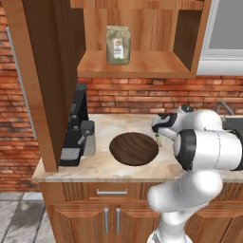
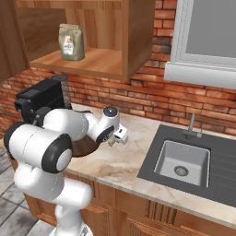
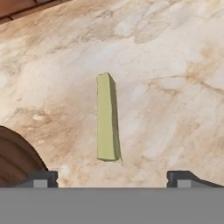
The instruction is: Pick the egg and butter from the fridge and place them by the bowl for mixing.
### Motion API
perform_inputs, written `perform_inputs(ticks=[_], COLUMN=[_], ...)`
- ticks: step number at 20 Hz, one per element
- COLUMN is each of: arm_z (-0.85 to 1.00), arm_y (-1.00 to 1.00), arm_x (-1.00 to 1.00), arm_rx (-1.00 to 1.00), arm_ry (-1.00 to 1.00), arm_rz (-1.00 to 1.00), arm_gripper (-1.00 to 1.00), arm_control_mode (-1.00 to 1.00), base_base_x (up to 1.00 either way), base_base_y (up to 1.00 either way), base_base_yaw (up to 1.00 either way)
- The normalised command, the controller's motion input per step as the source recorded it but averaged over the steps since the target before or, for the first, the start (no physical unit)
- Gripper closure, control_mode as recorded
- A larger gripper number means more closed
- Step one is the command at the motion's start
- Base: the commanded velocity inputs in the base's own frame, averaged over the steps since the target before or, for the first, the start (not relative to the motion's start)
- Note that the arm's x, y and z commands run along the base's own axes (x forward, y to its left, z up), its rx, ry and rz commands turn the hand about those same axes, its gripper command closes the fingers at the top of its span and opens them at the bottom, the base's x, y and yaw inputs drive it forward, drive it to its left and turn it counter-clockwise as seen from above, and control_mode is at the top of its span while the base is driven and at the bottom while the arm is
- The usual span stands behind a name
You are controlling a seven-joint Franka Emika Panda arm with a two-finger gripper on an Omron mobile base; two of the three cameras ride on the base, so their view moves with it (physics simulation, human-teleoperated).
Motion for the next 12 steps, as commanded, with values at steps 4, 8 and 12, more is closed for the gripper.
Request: perform_inputs(ticks=[4,8,12], arm_z=[0.49,0.52,0.41], arm_y=[0.0,0.0,0.0], arm_x=[-0.36,-0.5,-0.64], arm_rx=[-0.05,-0.03,-0.04], arm_ry=[0.14,0.03,0.0], arm_rz=[0.0,0.0,0.0], arm_gripper=[-1.0,-1.0,-1.0], arm_control_mode=[-1.0,-1.0,-1.0], base_base_x=[0.0,0.0,0.0], base_base_y=[0.0,0.0,0.0], base_base_yaw=[0.0,0.0,0.0])
